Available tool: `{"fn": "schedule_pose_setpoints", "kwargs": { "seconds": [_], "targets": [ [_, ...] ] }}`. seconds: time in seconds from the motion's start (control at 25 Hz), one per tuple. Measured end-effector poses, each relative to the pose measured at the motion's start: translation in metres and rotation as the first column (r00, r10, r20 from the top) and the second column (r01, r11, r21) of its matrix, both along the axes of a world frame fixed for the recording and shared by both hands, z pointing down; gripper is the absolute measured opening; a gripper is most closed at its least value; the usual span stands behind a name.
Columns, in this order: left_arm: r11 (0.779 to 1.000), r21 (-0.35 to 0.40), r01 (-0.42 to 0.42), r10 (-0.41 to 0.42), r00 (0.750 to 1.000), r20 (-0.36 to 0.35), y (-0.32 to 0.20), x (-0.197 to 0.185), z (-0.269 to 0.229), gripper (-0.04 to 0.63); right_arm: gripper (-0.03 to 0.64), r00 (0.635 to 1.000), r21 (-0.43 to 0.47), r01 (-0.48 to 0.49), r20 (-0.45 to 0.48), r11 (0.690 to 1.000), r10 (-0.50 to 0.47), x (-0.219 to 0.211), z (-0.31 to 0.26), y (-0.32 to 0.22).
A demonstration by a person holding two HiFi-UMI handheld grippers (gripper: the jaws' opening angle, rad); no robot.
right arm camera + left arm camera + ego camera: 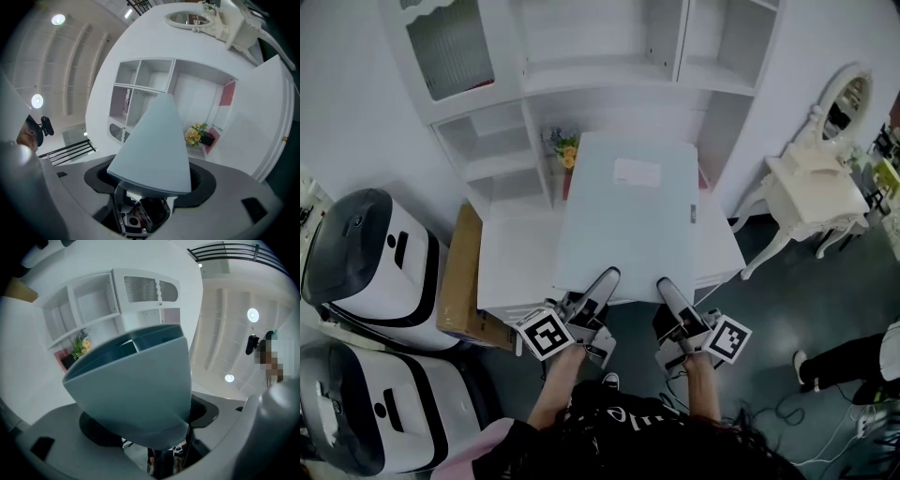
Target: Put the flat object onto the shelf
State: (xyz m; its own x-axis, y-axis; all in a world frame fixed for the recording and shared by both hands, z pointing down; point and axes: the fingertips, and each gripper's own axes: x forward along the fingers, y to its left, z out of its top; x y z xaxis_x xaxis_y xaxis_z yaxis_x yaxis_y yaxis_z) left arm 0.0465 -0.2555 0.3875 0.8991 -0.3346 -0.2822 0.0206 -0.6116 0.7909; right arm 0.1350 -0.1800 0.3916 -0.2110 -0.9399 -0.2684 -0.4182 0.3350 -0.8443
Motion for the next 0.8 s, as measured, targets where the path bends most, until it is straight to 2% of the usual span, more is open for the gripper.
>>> {"fn": "schedule_pose_setpoints", "kwargs": {
  "seconds": [0.36,0.8],
  "targets": [
    [1.000,0.011,0.026,-0.026,0.999,-0.023,-0.024,0.011,-0.021,0.387,0.311,0.999,0.019,0.029,-0.028,0.999,-0.028,0.013,-0.024,-0.028],
    [0.990,0.075,0.123,-0.118,0.991,-0.071,-0.067,0.052,-0.066,0.388,0.311,0.990,0.075,0.127,-0.071,0.989,-0.122,0.061,-0.069,-0.078]
  ]
}}
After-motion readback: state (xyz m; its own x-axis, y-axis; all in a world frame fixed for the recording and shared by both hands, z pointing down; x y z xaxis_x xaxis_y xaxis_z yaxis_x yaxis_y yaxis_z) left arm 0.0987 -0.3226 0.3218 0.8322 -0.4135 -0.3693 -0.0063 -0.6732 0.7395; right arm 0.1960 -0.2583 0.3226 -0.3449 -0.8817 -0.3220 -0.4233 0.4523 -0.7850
